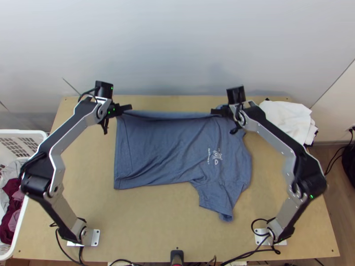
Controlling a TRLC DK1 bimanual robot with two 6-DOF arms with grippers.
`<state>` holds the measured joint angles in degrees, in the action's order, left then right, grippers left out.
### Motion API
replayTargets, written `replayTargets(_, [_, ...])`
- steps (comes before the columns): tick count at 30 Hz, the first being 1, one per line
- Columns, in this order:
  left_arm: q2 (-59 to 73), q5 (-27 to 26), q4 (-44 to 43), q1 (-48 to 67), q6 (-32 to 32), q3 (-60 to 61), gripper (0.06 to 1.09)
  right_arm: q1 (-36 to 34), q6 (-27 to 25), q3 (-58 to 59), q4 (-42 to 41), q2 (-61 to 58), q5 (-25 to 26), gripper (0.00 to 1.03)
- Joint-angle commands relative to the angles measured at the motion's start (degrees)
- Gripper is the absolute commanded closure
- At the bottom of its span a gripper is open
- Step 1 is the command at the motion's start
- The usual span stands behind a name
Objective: Fold the t-shirt
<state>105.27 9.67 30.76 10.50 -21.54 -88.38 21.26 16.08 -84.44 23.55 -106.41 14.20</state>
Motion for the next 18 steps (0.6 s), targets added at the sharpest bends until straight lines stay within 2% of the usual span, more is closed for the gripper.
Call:
replayTargets(1, [-7.4,-0.7,-1.5,0.2,-0.3,9.9,1.05,2.2,0.8,9.0,-0.1,8.9,0.0,1.00])
replayTargets(8, [-11.3,-0.7,-1.6,0.3,-0.4,14.8,1.05,4.2,2.4,14.7,-0.1,14.4,0.0,1.00])
replayTargets(18, [-14.9,-0.7,-2.0,2.0,-1.4,20.3,1.05,7.8,2.1,20.4,0.5,19.8,-1.1,1.00])
